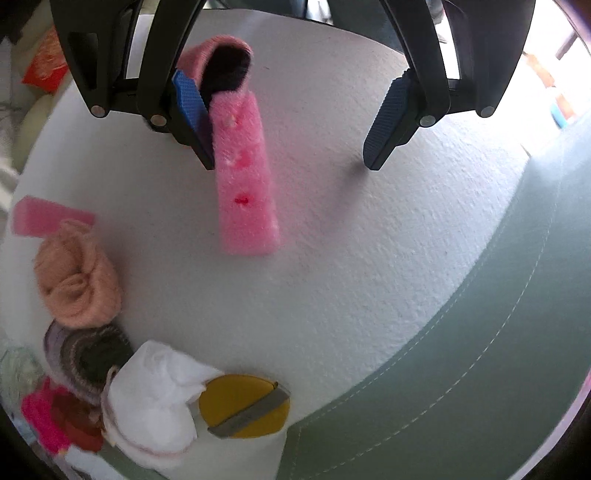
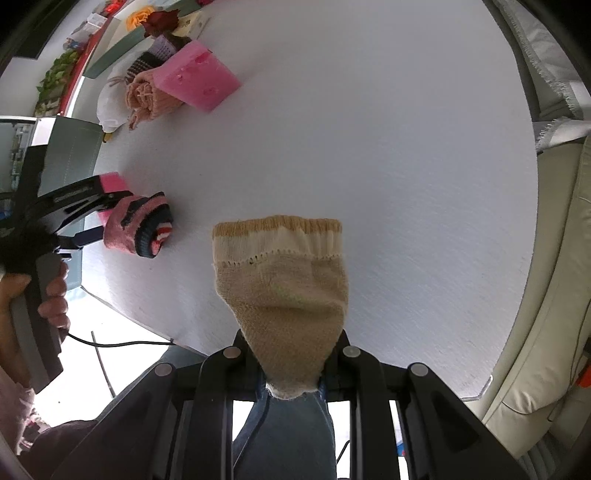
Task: Organize soft objects
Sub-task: 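Lift the pink foam sponge with the left tool while the right tool holds the sock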
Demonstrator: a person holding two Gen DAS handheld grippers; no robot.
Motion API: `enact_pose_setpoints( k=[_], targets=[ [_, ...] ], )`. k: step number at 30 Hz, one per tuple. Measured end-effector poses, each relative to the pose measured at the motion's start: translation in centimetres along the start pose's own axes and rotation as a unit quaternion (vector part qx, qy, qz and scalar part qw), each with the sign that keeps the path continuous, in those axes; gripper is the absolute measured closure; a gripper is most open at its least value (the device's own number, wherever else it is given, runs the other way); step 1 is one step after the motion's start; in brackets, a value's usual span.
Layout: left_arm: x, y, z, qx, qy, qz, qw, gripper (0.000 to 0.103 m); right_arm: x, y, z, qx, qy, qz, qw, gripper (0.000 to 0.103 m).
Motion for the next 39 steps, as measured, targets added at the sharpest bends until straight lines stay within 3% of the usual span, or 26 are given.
enact_pose_setpoints(
  k=[3, 7, 9, 12, 14, 16, 24, 32, 33, 39],
  targets=[
    [-0.5, 0.9, -0.3, 0.019, 0.027, -0.018, 0.9993, 0.023, 0.0, 0.2, 0.4, -0.002, 0.006, -0.004, 1.000, 0.081],
    [-0.7, -0.8, 0.1, -0.006, 0.010, 0.002, 0.9999, 0.023, -0.1, 0.2, 0.4, -0.005, 0.005, -0.002, 1.000, 0.081],
    [-1.6, -1.3, -2.5, -0.010, -0.004, -0.008, 0.9999, 0.023, 0.1, 0.4, 0.3, -0.005, 0.009, 0.000, 1.000, 0.081],
    [-1.1, -0.7, -4.6, -0.026, -0.048, -0.014, 0.9984, 0.049, 0.3, 0.4, 0.3, -0.001, 0.018, 0.002, 1.000, 0.081],
    [-1.0, -0.2, -5.6, -0.019, -0.071, -0.010, 0.9973, 0.082, 0.3, 0.6, 0.2, 0.000, 0.019, 0.000, 1.000, 0.081],
    [-0.2, 0.4, -6.1, -0.011, -0.077, 0.000, 0.9970, 0.082, 0.1, 0.8, 0.1, 0.000, 0.016, -0.003, 1.000, 0.081],
    [1.8, 6.3, -8.0, -0.008, -0.136, -0.035, 0.9901, 0.082, -1.9, 1.6, 2.0, -0.013, 0.038, -0.023, 0.999, 0.081],
    [2.6, 13.3, -11.5, 0.016, -0.207, -0.092, 0.9740, 0.082, -4.1, 3.1, 5.1, -0.029, 0.085, -0.041, 0.995, 0.081],
    [3.6, 15.1, -11.4, 0.020, -0.216, -0.100, 0.9712, 0.082, -4.4, 3.3, 5.6, -0.031, 0.091, -0.045, 0.994, 0.081],
    [2.7, 18.2, -5.6, 0.030, -0.246, -0.146, 0.9577, 0.082, -5.6, 3.7, 7.7, -0.042, 0.115, -0.055, 0.991, 0.081]
  ],
)
Point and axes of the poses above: each gripper's, at about its wrist camera, not at the fingertips, and y roughly against the way its jaws point, z to its left, x to its underside, the point moved 7 cm from there along -y, roughly the way its jaws point, and after that the axes turned 15 degrees about -z, right-handed, at the moved point
